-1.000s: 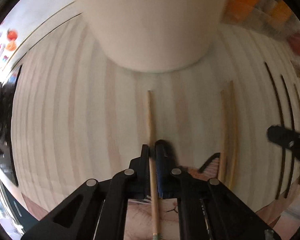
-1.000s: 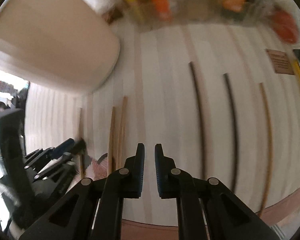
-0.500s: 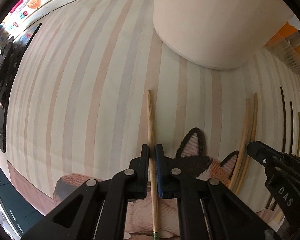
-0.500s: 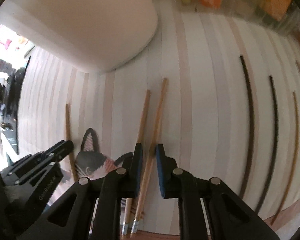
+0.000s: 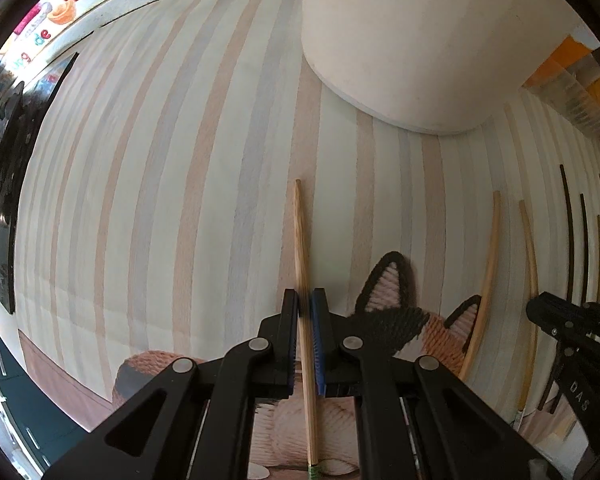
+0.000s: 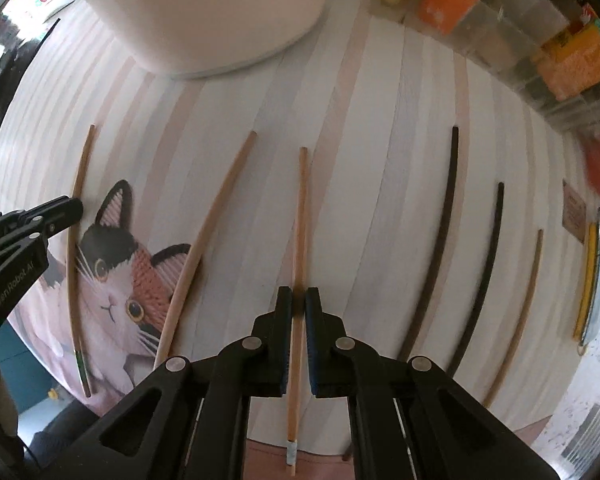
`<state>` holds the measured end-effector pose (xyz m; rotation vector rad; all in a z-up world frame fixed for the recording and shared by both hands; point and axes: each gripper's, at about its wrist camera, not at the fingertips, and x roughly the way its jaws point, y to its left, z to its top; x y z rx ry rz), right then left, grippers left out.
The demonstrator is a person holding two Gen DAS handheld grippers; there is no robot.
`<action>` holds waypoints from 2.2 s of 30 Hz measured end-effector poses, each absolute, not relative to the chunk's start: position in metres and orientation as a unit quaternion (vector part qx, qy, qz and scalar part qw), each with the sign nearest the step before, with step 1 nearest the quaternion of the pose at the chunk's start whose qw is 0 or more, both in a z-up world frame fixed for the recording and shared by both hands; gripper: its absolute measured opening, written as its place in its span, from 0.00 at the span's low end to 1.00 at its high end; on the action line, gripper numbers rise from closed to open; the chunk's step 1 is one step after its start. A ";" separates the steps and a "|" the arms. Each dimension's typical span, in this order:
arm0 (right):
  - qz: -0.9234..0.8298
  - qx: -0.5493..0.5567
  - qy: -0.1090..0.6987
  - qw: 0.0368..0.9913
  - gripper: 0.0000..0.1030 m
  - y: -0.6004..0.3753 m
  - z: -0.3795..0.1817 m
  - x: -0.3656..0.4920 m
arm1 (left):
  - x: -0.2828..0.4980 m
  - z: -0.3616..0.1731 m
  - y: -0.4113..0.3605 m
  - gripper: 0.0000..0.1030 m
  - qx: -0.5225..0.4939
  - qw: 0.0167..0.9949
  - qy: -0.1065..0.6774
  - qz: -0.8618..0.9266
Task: Organize utensils
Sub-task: 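Lower the left tool onto a wooden chopstick while the right tool grasps another wooden chopstick, then lift both held wooden chopsticks toward the cream holder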
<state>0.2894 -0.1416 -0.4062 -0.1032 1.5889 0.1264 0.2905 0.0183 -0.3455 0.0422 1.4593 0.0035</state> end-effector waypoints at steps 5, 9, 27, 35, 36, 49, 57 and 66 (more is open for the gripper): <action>0.049 -0.040 0.716 0.695 0.06 -0.157 -0.410 0.296 | 0.299 -0.346 -0.003 0.05 0.065 0.742 0.667 -0.009; 0.036 -0.012 0.717 0.696 0.07 -0.159 -0.412 0.301 | 0.305 -0.346 0.000 0.04 0.024 0.734 0.679 0.000; -0.002 -0.006 0.738 0.675 0.07 -0.177 -0.411 0.342 | 0.323 -0.352 -0.019 0.05 0.030 0.723 0.690 -0.002; -0.009 -0.013 0.723 0.691 0.07 -0.172 -0.408 0.345 | 0.319 -0.352 -0.024 0.04 0.052 0.727 0.684 -0.007; -0.010 -0.011 0.721 0.693 0.07 -0.167 -0.408 0.336 | 0.318 -0.353 -0.025 0.04 0.053 0.729 0.683 -0.007; 0.006 0.065 0.672 0.737 0.07 -0.188 -0.376 0.278 | 0.280 -0.310 -0.020 0.04 0.058 0.774 0.631 -0.002; 0.036 0.074 0.615 0.784 0.06 -0.198 -0.317 0.259 | 0.259 -0.247 0.006 0.04 0.013 0.813 0.582 0.007; 0.072 0.113 0.505 0.852 0.06 -0.201 -0.202 0.266 | 0.265 -0.117 0.016 0.03 -0.058 0.887 0.459 -0.003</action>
